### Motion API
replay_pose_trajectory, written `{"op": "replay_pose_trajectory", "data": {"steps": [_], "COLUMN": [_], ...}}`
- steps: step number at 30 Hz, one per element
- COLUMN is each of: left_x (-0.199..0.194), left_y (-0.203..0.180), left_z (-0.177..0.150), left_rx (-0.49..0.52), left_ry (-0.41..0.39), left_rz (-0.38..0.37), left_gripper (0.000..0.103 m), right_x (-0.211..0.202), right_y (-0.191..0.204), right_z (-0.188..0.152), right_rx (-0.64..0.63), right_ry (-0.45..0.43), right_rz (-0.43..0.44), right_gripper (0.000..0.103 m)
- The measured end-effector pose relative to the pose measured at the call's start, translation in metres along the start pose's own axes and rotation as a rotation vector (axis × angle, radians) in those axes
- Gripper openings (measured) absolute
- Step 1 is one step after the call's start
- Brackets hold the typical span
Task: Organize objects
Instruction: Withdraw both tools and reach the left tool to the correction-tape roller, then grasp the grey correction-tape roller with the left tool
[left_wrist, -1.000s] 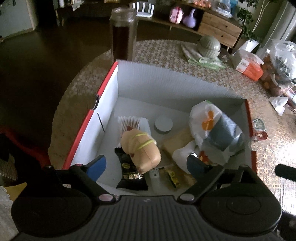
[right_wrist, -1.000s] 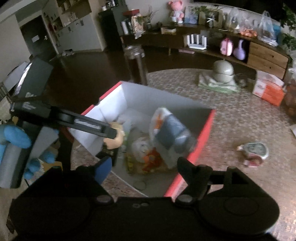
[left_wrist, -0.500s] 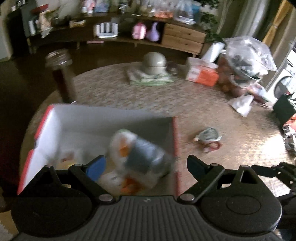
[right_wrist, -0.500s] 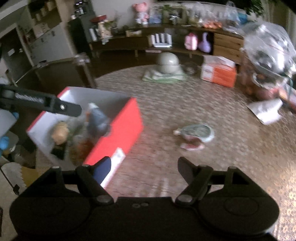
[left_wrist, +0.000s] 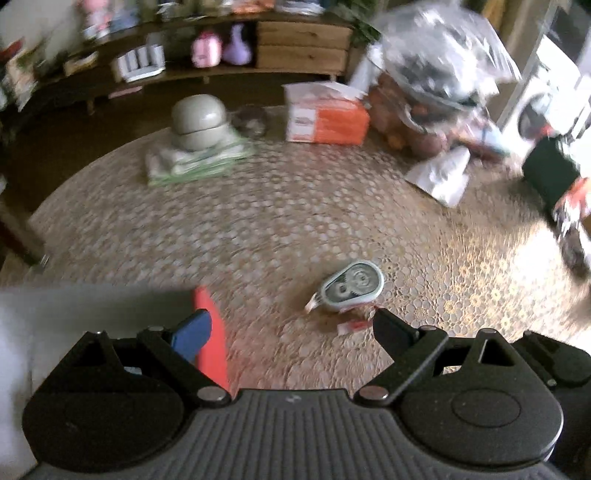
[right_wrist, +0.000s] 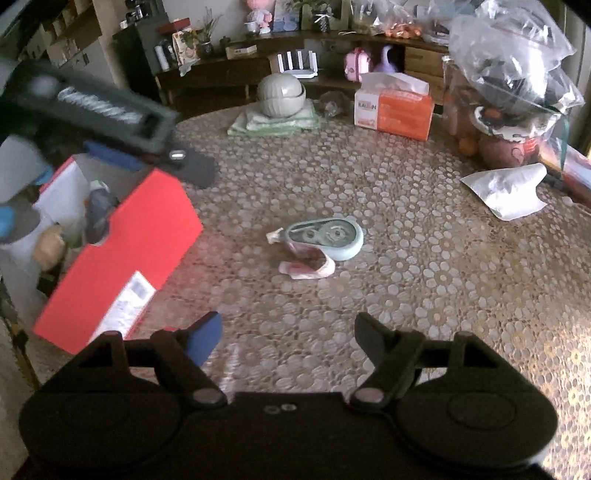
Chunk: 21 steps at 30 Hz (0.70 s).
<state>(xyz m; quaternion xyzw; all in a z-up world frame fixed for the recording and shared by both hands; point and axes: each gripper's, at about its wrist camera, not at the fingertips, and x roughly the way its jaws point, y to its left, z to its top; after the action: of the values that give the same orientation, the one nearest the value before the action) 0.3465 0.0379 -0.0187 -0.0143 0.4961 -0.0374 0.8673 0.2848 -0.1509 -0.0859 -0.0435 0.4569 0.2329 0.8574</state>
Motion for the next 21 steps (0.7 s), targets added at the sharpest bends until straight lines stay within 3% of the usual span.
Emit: {"op": "replay_pose_trajectory", "data": {"steps": [4, 13, 21], "left_x": [0.038, 0.102, 0.140], "left_y": [-0.025, -0.062, -0.074], "left_z": [0.021, 0.047, 0.043], "left_rx": [0.126, 0.271, 0.368], "left_ry": [0.044, 0.154, 0.215], "left_rz": [0.001, -0.068, -0.025], "left_gripper": [0.095, 0.095, 0.094], "right_x": [0.019, 0.045, 0.053], "right_y": [-0.012, -0.028, -0.031], "right_z": [0.002, 0.009, 0.010], "right_rx": [-0.010, -0.028, -0.025], "right_ry": [0.009, 0.022, 0.016], "right_rz": [0.000, 0.009, 0.013], "right_gripper": [0.079, 0.079, 0.078]}}
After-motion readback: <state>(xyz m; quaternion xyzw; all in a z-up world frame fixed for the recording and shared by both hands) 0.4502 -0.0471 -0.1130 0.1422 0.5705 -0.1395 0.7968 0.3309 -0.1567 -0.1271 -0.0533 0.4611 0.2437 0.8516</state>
